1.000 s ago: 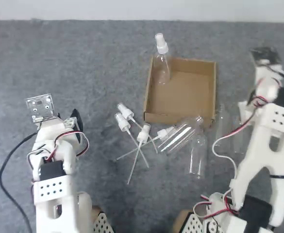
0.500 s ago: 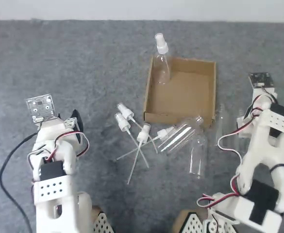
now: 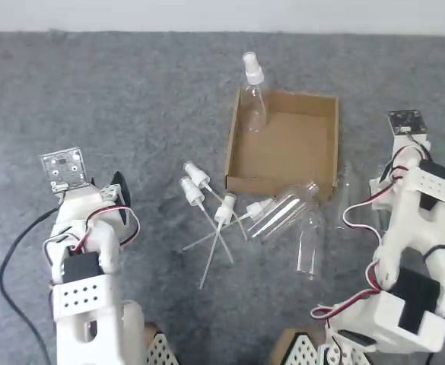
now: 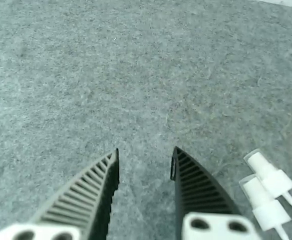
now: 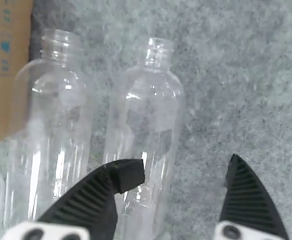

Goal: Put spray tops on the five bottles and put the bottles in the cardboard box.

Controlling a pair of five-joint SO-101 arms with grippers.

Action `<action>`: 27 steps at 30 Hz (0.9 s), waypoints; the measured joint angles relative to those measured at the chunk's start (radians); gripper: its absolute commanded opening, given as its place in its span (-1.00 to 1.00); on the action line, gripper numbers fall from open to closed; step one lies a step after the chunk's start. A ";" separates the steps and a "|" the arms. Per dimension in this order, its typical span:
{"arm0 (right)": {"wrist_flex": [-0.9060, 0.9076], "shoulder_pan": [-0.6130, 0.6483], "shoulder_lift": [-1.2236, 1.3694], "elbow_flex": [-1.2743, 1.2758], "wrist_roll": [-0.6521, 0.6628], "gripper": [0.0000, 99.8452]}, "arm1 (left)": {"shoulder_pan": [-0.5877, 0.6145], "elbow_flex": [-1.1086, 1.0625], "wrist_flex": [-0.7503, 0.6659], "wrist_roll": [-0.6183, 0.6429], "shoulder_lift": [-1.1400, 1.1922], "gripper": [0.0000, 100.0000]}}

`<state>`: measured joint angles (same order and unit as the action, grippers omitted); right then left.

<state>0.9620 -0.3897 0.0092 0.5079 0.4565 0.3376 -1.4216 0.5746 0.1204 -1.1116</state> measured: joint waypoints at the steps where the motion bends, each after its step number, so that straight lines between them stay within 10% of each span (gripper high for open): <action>1: 0.000 0.002 0.000 0.000 0.000 -0.48 | 0.000 0.000 0.000 0.000 0.000 -0.69; 27: 0.222 0.049 -0.071 -0.130 -0.057 -0.43 | 0.000 0.000 0.000 0.000 0.000 -0.69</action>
<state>1.1845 -0.3406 -0.0614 0.3775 0.3997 0.3376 -1.4216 0.5746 0.1204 -1.1116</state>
